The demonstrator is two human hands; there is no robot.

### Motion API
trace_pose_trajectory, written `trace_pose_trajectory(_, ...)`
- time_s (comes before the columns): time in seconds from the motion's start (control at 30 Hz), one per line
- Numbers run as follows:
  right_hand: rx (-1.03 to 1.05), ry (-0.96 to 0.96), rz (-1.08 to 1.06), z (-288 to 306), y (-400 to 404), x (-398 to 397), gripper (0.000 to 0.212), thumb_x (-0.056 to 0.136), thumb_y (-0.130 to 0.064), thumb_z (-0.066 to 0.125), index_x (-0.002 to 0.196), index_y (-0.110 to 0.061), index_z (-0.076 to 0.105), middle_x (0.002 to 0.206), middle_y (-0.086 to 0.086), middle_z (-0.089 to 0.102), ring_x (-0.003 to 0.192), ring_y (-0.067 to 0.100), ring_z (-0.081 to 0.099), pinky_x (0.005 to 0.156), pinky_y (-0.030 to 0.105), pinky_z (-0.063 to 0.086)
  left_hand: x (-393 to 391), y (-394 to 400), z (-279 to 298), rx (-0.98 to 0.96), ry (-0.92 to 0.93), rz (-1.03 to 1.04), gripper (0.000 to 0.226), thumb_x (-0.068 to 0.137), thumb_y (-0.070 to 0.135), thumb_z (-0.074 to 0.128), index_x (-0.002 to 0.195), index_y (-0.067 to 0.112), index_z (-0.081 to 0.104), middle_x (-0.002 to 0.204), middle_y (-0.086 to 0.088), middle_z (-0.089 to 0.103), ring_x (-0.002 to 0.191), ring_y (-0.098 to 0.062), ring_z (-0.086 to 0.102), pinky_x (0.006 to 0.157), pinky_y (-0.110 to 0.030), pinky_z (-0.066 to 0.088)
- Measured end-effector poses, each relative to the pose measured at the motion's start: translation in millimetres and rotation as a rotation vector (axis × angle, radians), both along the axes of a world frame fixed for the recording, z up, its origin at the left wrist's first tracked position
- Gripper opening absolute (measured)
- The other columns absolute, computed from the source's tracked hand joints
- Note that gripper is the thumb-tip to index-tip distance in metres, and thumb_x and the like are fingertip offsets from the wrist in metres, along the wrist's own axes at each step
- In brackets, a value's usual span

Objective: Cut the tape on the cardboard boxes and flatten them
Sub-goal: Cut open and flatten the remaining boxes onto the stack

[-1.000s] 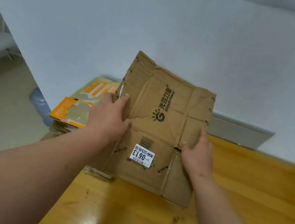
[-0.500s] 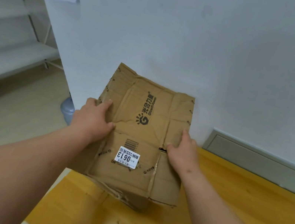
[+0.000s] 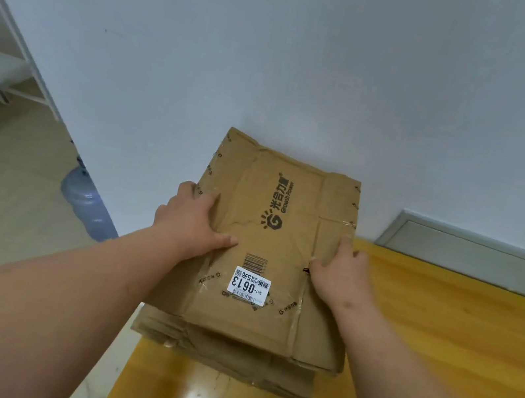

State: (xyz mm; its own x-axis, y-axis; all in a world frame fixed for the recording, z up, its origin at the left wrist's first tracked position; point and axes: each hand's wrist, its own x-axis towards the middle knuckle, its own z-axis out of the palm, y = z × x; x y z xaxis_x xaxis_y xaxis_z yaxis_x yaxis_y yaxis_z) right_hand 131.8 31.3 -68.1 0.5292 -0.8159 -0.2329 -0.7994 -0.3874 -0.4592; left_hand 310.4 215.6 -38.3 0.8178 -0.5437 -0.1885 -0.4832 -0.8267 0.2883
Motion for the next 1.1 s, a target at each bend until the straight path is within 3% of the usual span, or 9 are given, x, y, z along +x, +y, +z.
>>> trace_pose_trajectory(0.1,-0.092,0.189,0.014,-16.5,9.9,-1.8,0.064,0.093,-0.054,0.047,0.147,-0.024,0.031,0.137,0.012,0.042,0.121,0.035,0.050,0.094,0.044,0.044,5.2,-0.2,-26.2,0.102,0.049,-0.077,0.097,0.070,0.074,0.067,0.149,0.036,0.025,0.161,-0.003,0.002,0.137,-0.034,0.035,0.108,-0.047,0.035)
trace_pose_trajectory(0.2,-0.199,0.306,0.058,-28.7,17.5,-5.5,0.058,0.094,-0.054,0.042,0.144,-0.027,0.035,0.146,0.008,0.038,0.128,0.031,0.043,0.100,0.046,0.037,4.8,-1.2,-47.0,0.197,0.033,-0.141,0.093,0.077,0.073,0.060,0.151,0.035,0.019,0.163,0.003,-0.008,0.142,-0.035,0.024,0.110,-0.053,0.030)
trace_pose_trajectory(0.3,-0.288,0.276,0.145,-33.1,16.1,2.1,0.056,0.093,-0.038,0.042,0.148,-0.031,0.028,0.163,0.004,0.012,0.146,0.030,0.017,0.116,0.050,0.014,8.3,-10.6,-56.2,0.236,-0.060,-0.275,0.094,0.078,0.071,0.052,0.154,0.037,0.008,0.163,0.004,-0.017,0.150,-0.032,-0.008,0.117,-0.059,0.004)
trace_pose_trajectory(0.4,-0.353,0.192,0.306,-37.4,14.1,21.5,0.061,0.094,-0.033,0.033,0.153,-0.030,0.021,0.166,0.002,-0.006,0.151,0.026,-0.009,0.118,0.048,-0.009,10.7,-30.5,-57.8,0.257,-0.097,-0.453,0.093,0.080,0.062,0.048,0.155,0.037,0.000,0.163,0.002,-0.022,0.149,-0.027,-0.020,0.116,-0.055,-0.012)
trace_pose_trajectory(0.53,-0.326,0.229,0.415,-57.2,14.9,37.2,0.070,0.092,-0.067,0.001,0.154,-0.035,-0.009,0.159,0.005,-0.025,0.146,0.026,-0.025,0.119,0.050,-0.012,10.9,-45.4,-68.8,0.261,-0.021,-0.525,0.075,0.095,0.050,0.033,0.156,0.034,-0.008,0.162,0.000,-0.025,0.149,-0.026,-0.023,0.119,-0.051,-0.010)
trace_pose_trajectory(0.63,-0.318,0.229,0.420,-77.6,13.9,34.9,0.076,0.086,-0.074,-0.009,0.152,-0.037,-0.014,0.158,0.004,-0.029,0.144,0.025,-0.030,0.118,0.050,-0.015,8.2,-41.2,-88.8,0.236,-0.044,-0.516,0.081,0.087,0.075,0.008,0.150,0.034,-0.023,0.154,0.004,-0.037,0.145,-0.024,-0.032,0.118,-0.052,-0.016)
trace_pose_trajectory(0.73,-0.302,0.218,0.414,-97.7,15.7,30.3,0.076,0.086,-0.074,-0.007,0.152,-0.036,-0.014,0.159,0.002,-0.030,0.144,0.023,-0.032,0.118,0.049,-0.015,1.5,-38.0,-109.3,0.284,-0.055,-0.526,0.090,0.071,0.088,-0.007,0.136,0.036,-0.041,0.140,0.005,-0.054,0.133,-0.023,-0.048,0.113,-0.052,-0.025)
trace_pose_trajectory(0.87,-0.253,0.195,0.408,-114.0,13.6,33.2,0.075,0.088,-0.073,-0.002,0.152,-0.037,-0.015,0.158,0.000,-0.034,0.142,0.020,-0.037,0.117,0.048,-0.017,6.7,-40.2,-124.2,0.320,-0.002,-0.527,0.089,0.067,0.090,-0.009,0.124,0.038,-0.054,0.131,0.007,-0.063,0.123,-0.020,-0.057,0.111,-0.052,-0.028)
trace_pose_trajectory(1.1,-0.208,0.218,0.429,-106.7,9.2,35.2,0.076,0.090,-0.072,0.008,0.156,-0.036,-0.006,0.161,0.001,-0.026,0.148,0.023,-0.025,0.119,0.051,-0.012,5.4,-48.9,-119.1,0.415,0.025,-0.503,0.094,0.072,0.090,0.003,0.135,0.036,-0.042,0.143,0.004,-0.052,0.134,-0.024,-0.046,0.113,-0.054,-0.024)
